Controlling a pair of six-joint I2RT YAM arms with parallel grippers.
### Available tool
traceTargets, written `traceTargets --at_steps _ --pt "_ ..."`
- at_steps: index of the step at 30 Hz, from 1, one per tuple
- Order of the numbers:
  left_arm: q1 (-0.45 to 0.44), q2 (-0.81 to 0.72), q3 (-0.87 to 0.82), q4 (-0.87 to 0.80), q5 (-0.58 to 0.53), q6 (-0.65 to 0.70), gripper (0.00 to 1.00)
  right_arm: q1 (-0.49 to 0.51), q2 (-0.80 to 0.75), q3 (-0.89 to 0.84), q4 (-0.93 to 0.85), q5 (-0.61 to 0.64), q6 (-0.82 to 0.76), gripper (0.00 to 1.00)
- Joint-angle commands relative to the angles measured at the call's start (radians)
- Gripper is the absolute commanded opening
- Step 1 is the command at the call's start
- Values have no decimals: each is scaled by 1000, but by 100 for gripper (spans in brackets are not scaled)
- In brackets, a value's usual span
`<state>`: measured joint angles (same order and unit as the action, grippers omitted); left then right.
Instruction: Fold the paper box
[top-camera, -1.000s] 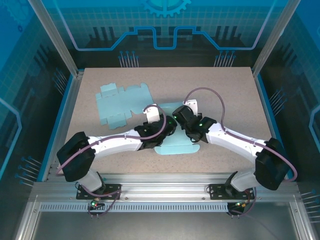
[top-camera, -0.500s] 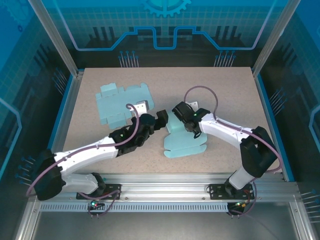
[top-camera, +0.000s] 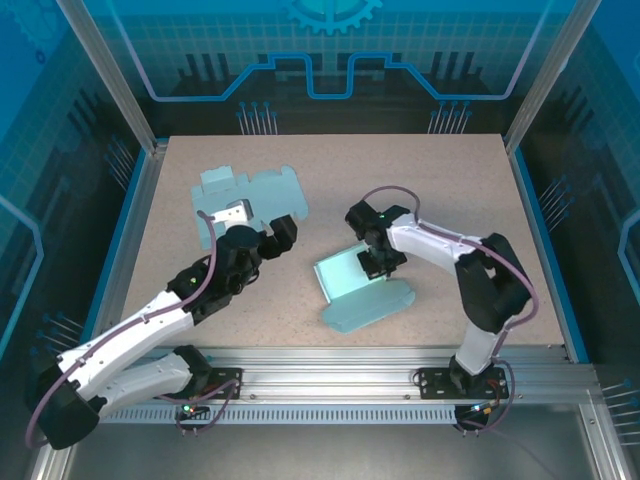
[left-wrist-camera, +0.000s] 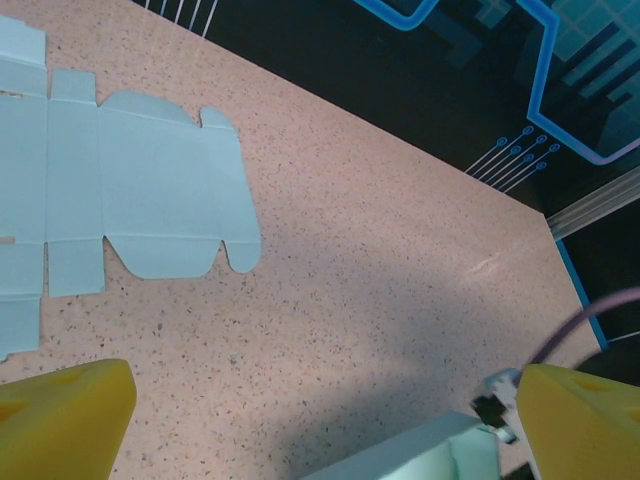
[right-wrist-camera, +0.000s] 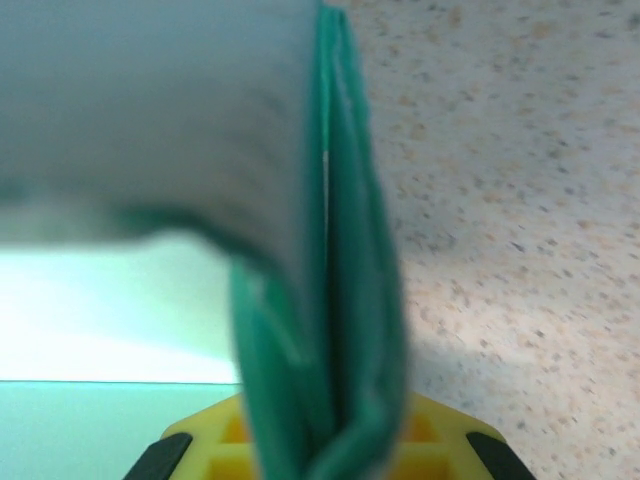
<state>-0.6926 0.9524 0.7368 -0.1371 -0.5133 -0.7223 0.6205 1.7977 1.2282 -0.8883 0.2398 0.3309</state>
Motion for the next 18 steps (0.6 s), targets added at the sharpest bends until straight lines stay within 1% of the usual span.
traceTargets --at_steps 1,3,4,7,10,13,15,18 --pt "8 -8 -20 3 56 26 99 -7 100 56 -61 -28 -42 9" --pt "9 1 -23 8 63 29 99 -5 164 93 -69 -21 -50 9" --pt "11 6 -23 9 66 31 99 -1 192 111 -82 2 -49 10" --pt "13 17 -28 33 84 35 99 14 300 192 -158 138 -33 14" --pt "13 30 -33 53 86 40 99 29 392 254 -206 220 -25 16" --pt "12 49 -25 54 80 49 99 43 471 308 -250 293 -10 20" --pt "13 61 -18 49 75 55 99 48 513 341 -268 314 -11 22" --pt "17 75 -10 41 65 61 99 49 554 372 -256 318 -40 22"
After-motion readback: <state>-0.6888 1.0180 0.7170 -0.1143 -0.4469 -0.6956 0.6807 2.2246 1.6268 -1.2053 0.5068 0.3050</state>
